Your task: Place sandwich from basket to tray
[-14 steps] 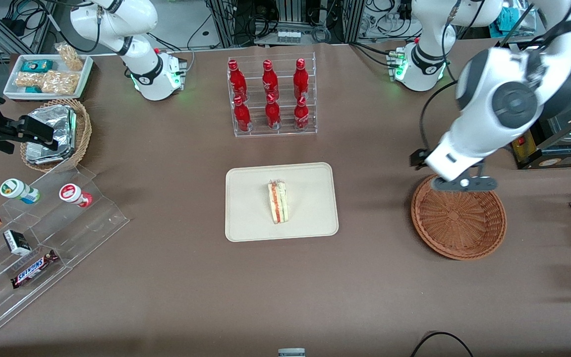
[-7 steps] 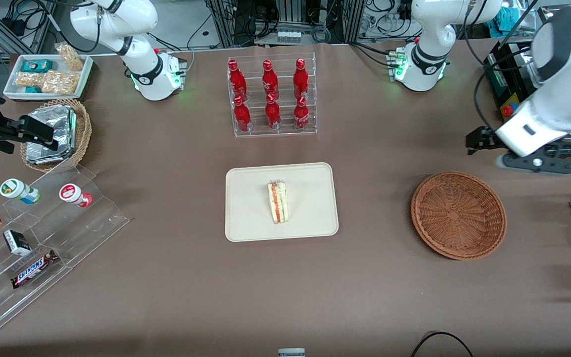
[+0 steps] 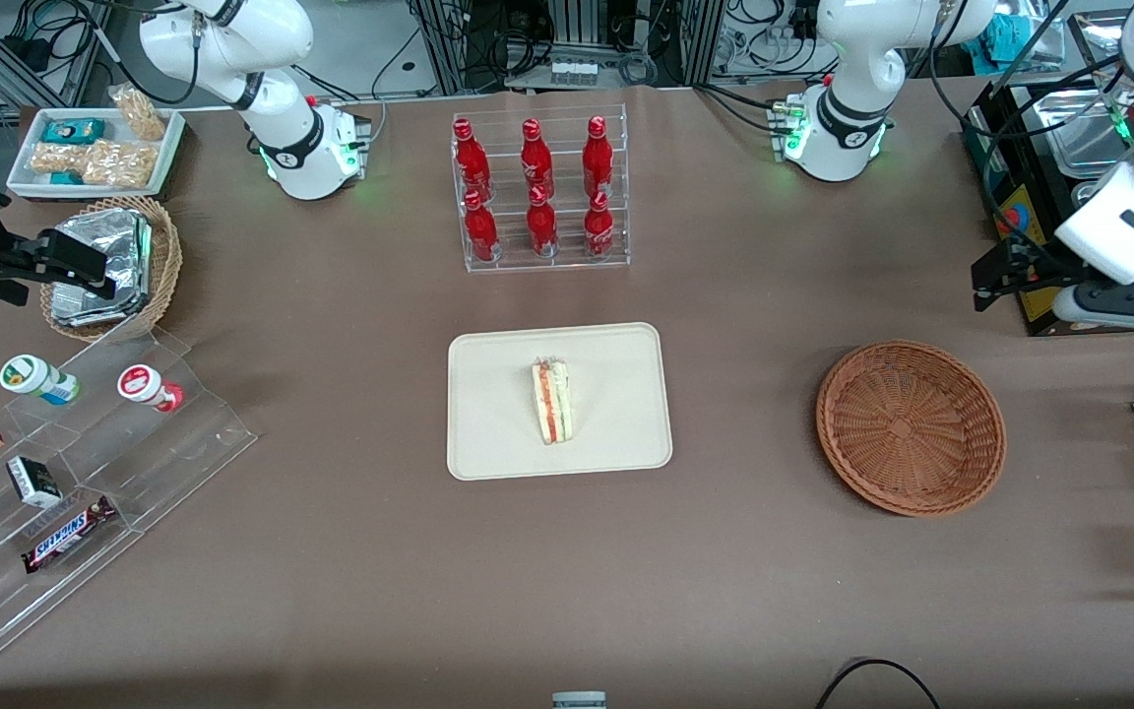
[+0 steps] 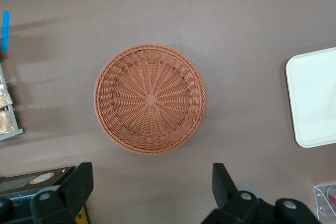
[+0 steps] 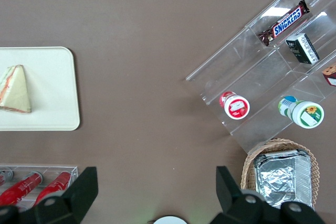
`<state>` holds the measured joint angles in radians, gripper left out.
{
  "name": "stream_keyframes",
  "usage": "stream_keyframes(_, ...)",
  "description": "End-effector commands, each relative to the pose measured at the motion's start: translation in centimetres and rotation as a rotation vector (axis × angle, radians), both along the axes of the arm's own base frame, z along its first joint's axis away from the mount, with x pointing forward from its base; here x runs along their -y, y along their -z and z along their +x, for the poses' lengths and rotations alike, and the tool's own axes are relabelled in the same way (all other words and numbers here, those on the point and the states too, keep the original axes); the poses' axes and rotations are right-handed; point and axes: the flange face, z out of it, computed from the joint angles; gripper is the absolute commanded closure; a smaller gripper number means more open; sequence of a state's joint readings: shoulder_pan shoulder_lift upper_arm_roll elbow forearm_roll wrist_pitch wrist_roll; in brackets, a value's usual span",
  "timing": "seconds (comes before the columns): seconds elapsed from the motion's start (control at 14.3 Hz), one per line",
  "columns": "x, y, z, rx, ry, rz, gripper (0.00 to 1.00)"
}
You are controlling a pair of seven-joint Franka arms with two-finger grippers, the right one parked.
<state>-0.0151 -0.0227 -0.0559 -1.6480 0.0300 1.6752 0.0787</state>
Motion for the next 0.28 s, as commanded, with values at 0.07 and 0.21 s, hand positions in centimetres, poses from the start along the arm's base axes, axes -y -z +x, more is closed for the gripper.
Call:
stream_keyframes(0.07,-0.63,-0.69,0.38,-0.022,-0.028,-0.051,0.00)
stream_keyframes(0.21,-0.62,-0.70,0.25,-0.028,-0.028,-0.053,0.00)
